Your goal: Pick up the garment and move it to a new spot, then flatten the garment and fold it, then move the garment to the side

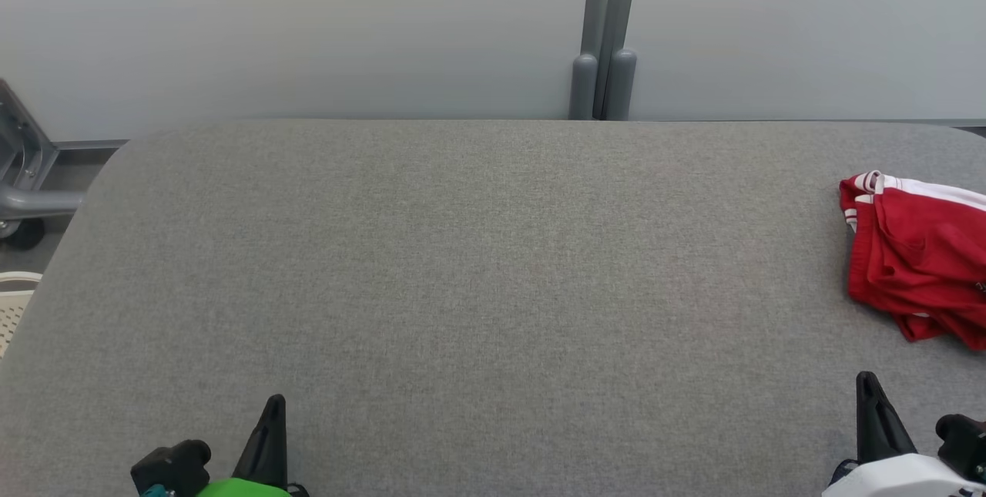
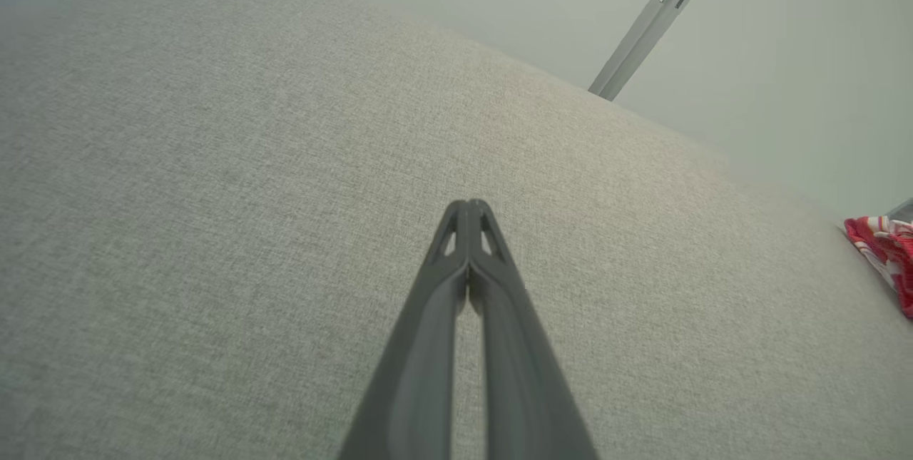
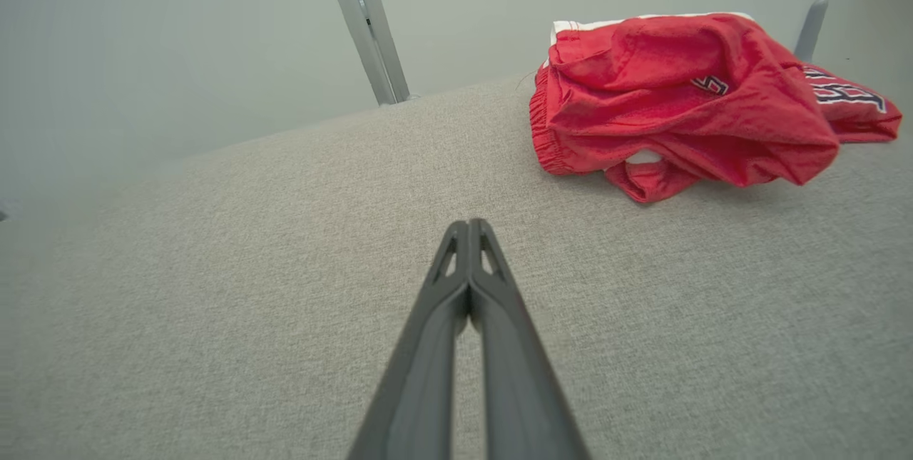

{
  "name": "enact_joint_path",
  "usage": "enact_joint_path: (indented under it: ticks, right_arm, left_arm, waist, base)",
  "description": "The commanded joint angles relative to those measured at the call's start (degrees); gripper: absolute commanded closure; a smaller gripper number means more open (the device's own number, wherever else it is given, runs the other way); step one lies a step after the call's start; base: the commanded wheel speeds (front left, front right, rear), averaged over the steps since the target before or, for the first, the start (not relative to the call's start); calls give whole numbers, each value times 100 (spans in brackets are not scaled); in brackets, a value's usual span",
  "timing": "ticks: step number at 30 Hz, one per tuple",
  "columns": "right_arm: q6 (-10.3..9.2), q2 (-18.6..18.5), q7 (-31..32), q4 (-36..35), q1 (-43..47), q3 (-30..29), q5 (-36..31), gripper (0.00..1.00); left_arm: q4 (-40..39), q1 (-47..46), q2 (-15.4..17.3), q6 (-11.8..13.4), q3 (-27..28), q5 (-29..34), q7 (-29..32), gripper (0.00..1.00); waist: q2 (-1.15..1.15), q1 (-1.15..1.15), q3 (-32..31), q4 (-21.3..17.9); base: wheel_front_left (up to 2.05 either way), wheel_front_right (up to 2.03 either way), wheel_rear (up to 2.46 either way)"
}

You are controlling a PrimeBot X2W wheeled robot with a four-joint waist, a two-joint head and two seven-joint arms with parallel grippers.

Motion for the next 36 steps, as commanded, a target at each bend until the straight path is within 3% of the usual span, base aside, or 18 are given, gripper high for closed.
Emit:
enact_joint_path:
  ticks: [1,15,36]
  right_arm:
    - [0,-65,37,-87,-146,10,248,100]
    - [-1,-90,377,-60,-380,138,1858,100]
    - [0,-119,792,-7,-670,267,3711,100]
  left_arm:
    - [-107,-201,8,-27,70,-198,44,100]
    - [-228,-357,-80,-52,350,-1435,389,100]
    - [-367,-541,-179,-84,675,-2863,793,100]
  waist:
    - [4,0,2,-5]
    - [9,0,30,-78]
    - [15,0,69,-180]
  base:
    - [0,0,0]
    - [0,0,0]
    - [0,0,0]
